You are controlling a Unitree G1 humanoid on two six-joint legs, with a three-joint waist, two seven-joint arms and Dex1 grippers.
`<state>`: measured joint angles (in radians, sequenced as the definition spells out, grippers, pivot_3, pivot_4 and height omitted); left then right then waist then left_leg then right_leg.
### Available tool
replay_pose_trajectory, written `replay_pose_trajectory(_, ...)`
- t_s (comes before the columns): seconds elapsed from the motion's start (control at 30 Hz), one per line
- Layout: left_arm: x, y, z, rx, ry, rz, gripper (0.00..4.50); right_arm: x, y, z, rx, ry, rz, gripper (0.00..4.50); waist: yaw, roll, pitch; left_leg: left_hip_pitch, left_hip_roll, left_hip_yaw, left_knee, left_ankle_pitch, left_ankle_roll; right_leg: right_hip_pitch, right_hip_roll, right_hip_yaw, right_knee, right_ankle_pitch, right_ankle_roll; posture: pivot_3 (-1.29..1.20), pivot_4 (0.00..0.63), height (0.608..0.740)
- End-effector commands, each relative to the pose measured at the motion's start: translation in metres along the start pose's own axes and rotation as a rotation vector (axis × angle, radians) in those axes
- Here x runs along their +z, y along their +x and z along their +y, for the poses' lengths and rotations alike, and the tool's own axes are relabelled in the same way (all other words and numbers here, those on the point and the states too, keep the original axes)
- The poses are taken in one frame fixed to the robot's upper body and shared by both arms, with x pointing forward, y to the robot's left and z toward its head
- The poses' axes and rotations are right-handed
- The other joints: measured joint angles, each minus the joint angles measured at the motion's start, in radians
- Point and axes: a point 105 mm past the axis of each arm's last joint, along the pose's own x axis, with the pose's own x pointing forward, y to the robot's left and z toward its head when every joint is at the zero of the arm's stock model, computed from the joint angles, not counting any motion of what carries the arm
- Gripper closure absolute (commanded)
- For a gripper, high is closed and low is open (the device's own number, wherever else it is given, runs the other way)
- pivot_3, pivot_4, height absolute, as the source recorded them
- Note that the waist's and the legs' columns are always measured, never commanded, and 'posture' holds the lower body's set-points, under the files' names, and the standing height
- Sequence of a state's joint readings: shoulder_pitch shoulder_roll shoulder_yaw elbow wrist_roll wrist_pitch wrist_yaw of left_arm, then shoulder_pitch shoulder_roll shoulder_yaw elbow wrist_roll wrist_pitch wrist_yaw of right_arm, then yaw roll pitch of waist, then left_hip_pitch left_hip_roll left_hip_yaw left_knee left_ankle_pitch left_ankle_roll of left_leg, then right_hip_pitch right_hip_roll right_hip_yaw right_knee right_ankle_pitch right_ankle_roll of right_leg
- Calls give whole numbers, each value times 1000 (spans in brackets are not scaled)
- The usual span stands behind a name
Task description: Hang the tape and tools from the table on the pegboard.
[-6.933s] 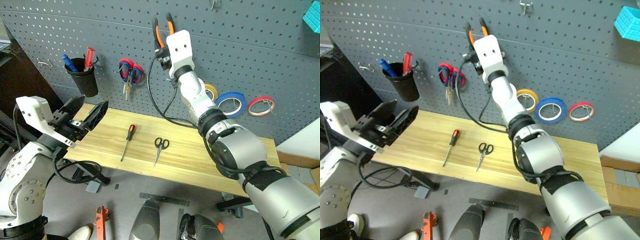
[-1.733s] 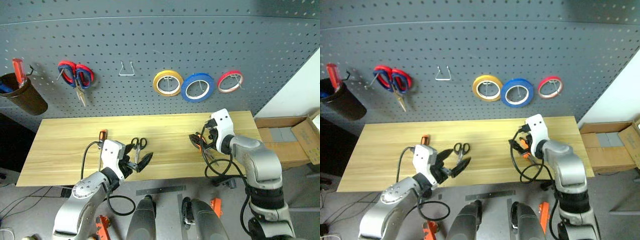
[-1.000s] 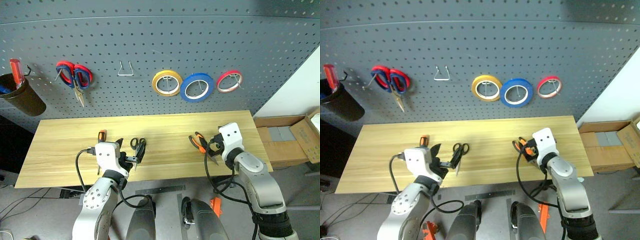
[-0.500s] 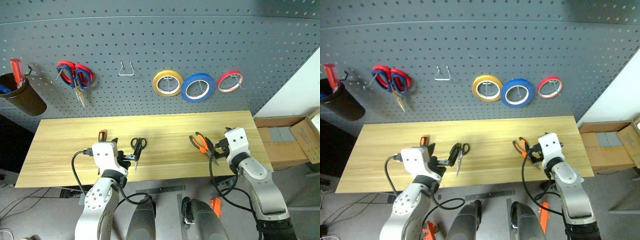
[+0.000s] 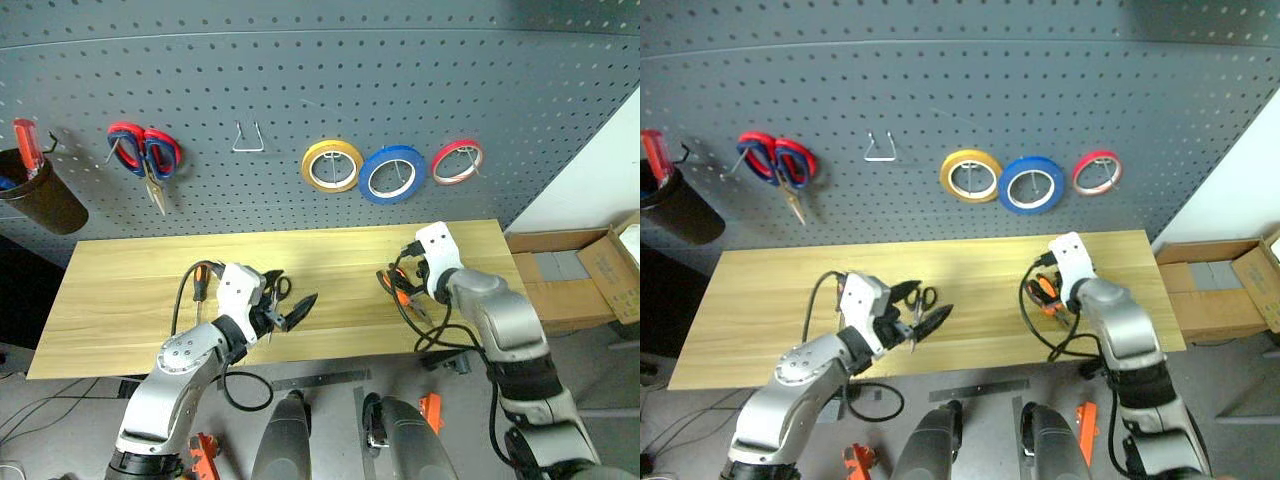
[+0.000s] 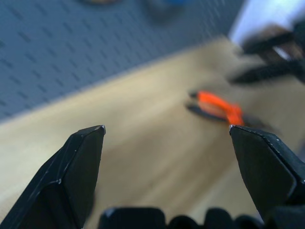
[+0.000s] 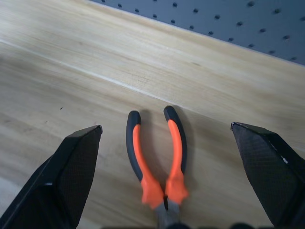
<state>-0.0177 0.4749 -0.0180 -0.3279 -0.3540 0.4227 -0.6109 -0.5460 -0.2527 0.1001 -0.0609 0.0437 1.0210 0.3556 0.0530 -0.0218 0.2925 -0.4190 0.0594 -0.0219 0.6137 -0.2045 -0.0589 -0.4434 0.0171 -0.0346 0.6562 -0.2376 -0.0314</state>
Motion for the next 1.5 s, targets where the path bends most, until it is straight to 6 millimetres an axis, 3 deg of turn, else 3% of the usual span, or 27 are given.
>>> replay_pose_trajectory(0.03,-4,0,-18,-148,72,24,0,6,11,6,24,50,40,9,0,0,0,0,0,0,0,0,0,0,0,0,0,0,0,172,296,740)
replay_pose_trajectory(0.33,-10,1,-29,-229,133,39,0,4,25,12,73,62,128,9,1,1,0,0,1,0,0,0,0,0,0,0,1,0,0,190,300,740)
replay_pose_trajectory(1.27,-10,-3,-29,-233,143,35,0,-31,47,-2,53,-6,256,9,-1,1,1,1,2,1,0,0,0,-2,1,2,4,0,0,206,314,740)
replay_pose_trajectory(1.5,-9,-6,-29,-238,141,40,0,-30,58,0,54,-23,254,9,-3,1,1,2,2,2,0,0,0,-2,1,2,4,0,0,213,325,740)
